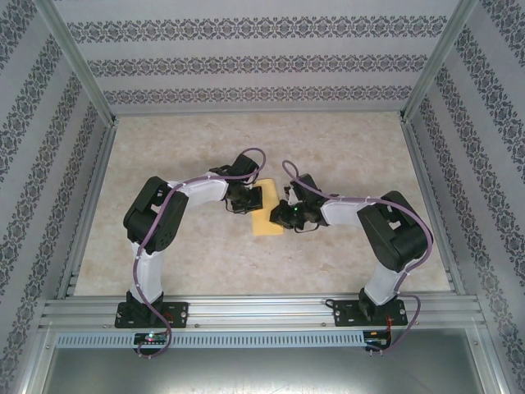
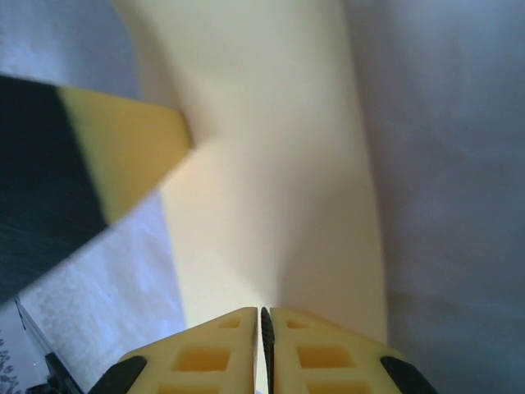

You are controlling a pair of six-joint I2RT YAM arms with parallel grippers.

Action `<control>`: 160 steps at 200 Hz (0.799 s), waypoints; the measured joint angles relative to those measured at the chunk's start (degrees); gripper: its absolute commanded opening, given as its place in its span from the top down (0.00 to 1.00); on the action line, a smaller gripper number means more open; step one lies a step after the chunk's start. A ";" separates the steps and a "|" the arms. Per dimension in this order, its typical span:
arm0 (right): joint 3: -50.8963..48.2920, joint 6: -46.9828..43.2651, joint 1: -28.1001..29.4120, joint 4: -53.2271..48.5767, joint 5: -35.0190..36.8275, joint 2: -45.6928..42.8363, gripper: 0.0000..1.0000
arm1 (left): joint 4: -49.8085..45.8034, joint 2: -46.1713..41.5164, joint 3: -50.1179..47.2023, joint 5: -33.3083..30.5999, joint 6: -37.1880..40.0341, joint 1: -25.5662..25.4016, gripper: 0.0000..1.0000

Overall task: Fold a paper plane with a square sheet of paper (pick it up from the middle)
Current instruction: Fold the square sheet of paper in half at the center of the table.

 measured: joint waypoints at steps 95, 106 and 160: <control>-4.79 -1.55 -0.22 2.38 -2.19 -3.69 0.86 | -0.87 0.02 0.33 -0.42 0.90 -0.04 0.95; -4.79 -1.81 -0.57 2.51 -2.54 -3.93 0.87 | -0.87 0.02 0.33 -0.42 0.90 -0.04 0.95; -4.70 -3.04 -0.55 2.10 -2.97 -1.99 0.88 | -1.05 0.07 0.46 -0.42 1.18 -0.04 0.95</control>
